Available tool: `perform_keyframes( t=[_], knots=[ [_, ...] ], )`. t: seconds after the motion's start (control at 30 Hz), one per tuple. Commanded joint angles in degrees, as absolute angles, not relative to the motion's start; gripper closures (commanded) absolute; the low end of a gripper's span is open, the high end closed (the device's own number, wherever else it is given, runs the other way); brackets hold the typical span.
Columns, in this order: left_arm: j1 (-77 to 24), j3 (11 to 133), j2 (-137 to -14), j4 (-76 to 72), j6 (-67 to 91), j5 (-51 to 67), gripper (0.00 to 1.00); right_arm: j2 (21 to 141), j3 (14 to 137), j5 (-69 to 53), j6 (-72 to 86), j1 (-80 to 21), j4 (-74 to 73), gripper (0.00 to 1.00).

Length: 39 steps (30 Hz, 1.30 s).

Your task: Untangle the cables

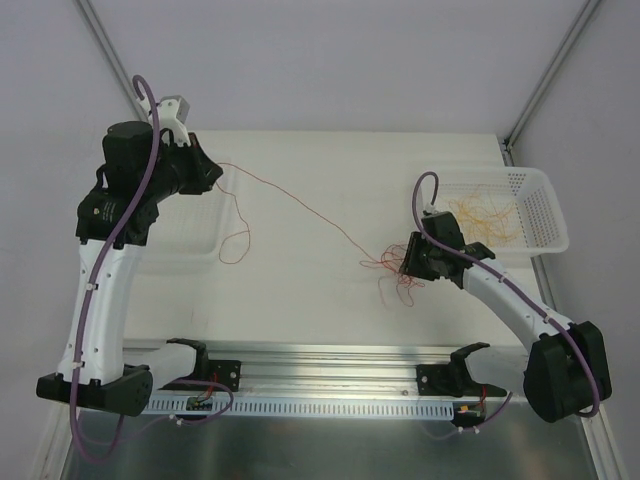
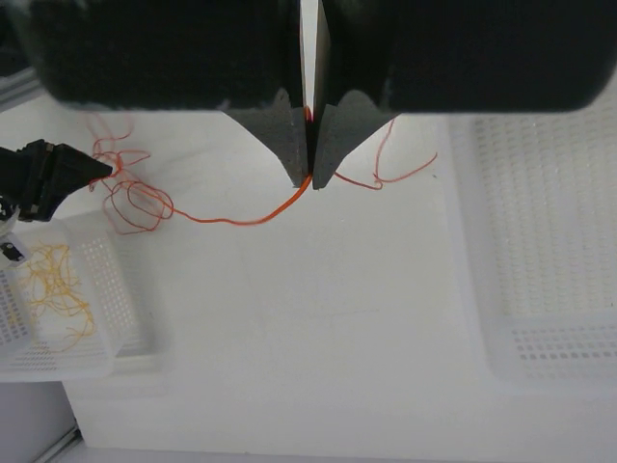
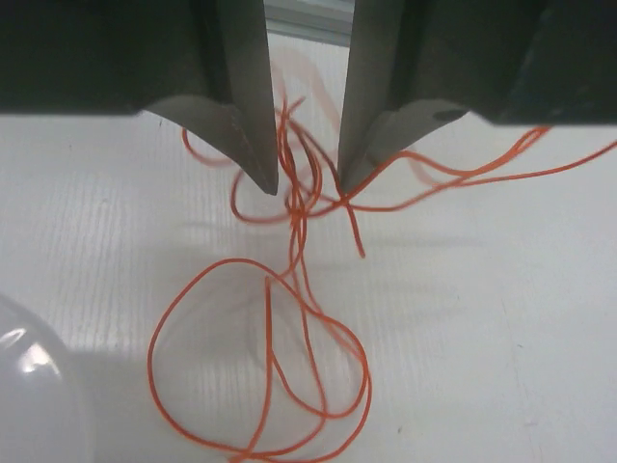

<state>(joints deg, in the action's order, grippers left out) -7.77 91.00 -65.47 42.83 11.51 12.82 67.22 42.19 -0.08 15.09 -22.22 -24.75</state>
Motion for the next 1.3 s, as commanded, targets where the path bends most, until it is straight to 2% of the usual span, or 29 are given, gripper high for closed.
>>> perform_keyframes(
  t=[0.0,0.1,0.13,0.23,0.33,0.4,0.47,0.5,0.67,0.77,0.8,1.0,1.1,1.27],
  knots=[
    [-6.9,94.4,-65.6,43.9,13.1,17.2,1.0,65.7,43.2,-3.3,14.0,-21.7,-28.5,0.65],
    [-6.9,95.0,-64.4,44.0,12.5,15.5,1.0,65.4,42.9,-2.4,13.4,-21.8,-29.1,0.72],
    [-6.9,95.9,-64.2,44.1,12.2,14.4,1.0,65.7,42.9,-1.6,13.4,-21.7,-29.4,0.8],
    [-6.9,98.9,-64.2,45.0,11.6,10.2,1.0,66.1,42.7,-0.4,13.2,-21.7,-29.7,0.93],
    [-6.9,101.8,-64.8,45.6,11.2,11.7,1.0,66.3,42.9,-1.3,12.9,-21.9,-29.9,0.93],
    [-6.9,102.1,-65.1,45.6,11.3,14.1,1.0,65.7,43.4,-2.6,12.1,-22.7,-29.4,0.88],
    [-6.9,101.4,-64.9,45.5,11.4,16.3,1.0,65.9,45.8,-2.8,11.9,-25.0,-29.7,0.76],
    [-6.9,100.8,-64.5,45.5,11.2,16.1,1.0,66.2,47.0,-1.1,11.7,-26.1,-30.5,0.68],
    [-6.9,103.2,-65.1,45.7,9.9,12.1,1.0,67.6,52.9,3.3,12.7,-31.7,-31.1,0.49],
    [-6.9,109.8,-68.0,45.6,11.0,13.9,1.0,68.0,54.9,2.9,13.3,-33.8,-31.3,0.39],
    [-6.9,114.0,-69.9,45.6,11.3,14.4,1.0,67.9,55.3,3.2,13.4,-34.3,-31.6,0.32],
    [-6.9,131.3,-77.4,45.3,14.0,13.5,1.0,65.7,55.4,2.8,13.1,-36.0,-33.1,0.06],
    [-6.9,136.2,-79.6,43.4,13.4,5.8,1.0,64.1,55.0,2.6,13.0,-36.5,-34.4,0.01],
    [-6.9,137.8,-81.3,36.4,7.8,-8.0,1.0,61.4,54.5,1.9,12.4,-36.8,-35.6,0.0]
  ],
)
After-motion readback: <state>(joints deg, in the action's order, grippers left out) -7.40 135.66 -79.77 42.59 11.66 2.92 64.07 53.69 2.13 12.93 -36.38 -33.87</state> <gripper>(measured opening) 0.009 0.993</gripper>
